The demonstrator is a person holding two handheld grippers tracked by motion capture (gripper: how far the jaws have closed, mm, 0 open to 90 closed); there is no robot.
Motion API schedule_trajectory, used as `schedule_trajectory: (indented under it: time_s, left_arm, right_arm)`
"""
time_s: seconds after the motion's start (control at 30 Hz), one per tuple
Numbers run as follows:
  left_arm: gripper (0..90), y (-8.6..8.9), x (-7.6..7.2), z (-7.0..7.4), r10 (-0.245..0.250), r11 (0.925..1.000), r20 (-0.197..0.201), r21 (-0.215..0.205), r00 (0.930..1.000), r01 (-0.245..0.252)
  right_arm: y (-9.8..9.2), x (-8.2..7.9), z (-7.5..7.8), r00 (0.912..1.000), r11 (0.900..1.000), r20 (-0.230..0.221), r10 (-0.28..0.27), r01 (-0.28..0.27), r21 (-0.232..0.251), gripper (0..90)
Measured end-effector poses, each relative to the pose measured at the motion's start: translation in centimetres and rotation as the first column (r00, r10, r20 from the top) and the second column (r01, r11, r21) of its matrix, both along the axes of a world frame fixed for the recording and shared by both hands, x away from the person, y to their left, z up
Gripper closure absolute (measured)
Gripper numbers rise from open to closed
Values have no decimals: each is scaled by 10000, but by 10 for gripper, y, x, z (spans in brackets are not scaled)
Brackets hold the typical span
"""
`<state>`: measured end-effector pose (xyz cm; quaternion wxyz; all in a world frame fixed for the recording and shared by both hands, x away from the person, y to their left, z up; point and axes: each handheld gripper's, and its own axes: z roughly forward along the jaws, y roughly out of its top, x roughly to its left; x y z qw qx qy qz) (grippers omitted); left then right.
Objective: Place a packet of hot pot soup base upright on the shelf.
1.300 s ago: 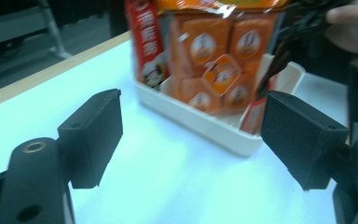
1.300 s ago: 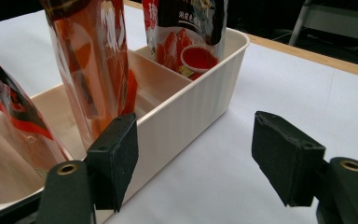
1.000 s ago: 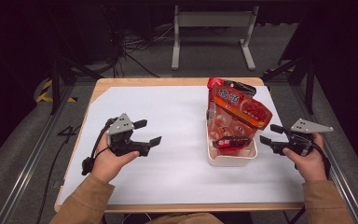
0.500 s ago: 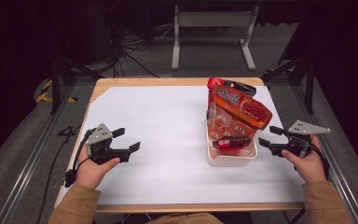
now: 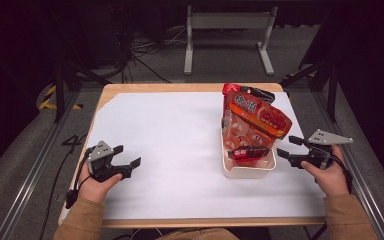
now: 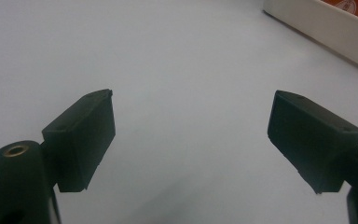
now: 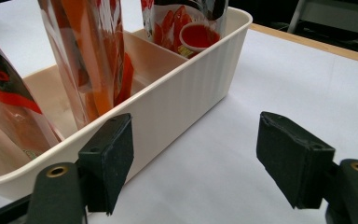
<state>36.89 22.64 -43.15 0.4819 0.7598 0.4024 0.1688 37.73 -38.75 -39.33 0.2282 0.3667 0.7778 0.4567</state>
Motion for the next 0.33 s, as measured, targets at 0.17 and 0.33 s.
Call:
schedule_trajectory:
  time_s: [0.17,0.33]
  left_arm:
    - [151,6,2,-7,300,9993,-176,-200,9994,-304]
    - [144,8,2,-9,345,9992,-210,-212,9992,-350]
  right_arm:
    - [2,0,-2,10000,9997,-27,9,-10,-234,275]
    - [3,1,-4,10000,9995,-73,14,-17,-308,275]
